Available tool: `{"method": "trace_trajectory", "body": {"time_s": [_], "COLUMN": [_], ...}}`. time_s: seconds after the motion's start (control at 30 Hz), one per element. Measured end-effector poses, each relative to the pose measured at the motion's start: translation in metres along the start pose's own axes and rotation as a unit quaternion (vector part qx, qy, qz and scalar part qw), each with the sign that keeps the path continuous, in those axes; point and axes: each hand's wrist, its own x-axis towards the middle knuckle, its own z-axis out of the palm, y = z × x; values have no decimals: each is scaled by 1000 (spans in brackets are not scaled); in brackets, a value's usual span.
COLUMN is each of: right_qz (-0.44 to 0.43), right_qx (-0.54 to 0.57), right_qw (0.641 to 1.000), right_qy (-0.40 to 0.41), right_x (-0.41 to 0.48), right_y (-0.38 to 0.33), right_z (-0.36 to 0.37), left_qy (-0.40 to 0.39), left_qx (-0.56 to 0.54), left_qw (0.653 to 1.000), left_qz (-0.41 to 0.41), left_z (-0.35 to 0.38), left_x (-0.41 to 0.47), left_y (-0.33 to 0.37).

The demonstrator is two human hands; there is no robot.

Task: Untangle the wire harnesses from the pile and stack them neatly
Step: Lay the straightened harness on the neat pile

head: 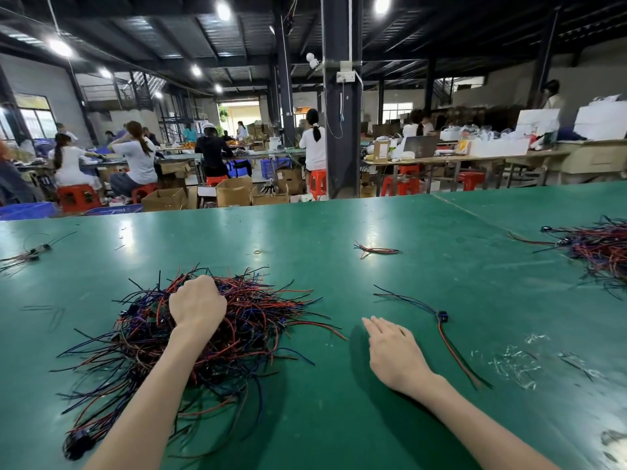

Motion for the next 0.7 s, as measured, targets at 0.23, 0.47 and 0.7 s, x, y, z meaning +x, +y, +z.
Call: {"method": "trace_trajectory", "body": {"time_s": [0.23,0.47,0.7], "right_qz": [43,46,3], "right_qx": [33,-3,-2], "right_qw": [998,998,997], "right_qy": [38,45,82], "right_x": [16,29,24], "right_y": [-2,-3,-4], "right_z": [-18,-28,-13], "left_qy": [177,198,150], "left_qx": [-246,-441,-583], "left_qw": [949,870,781], "left_qz": [84,100,166], "left_z": [-22,-41,-54], "left_x": [3,7,-6], "left_y": [18,35,56]}}
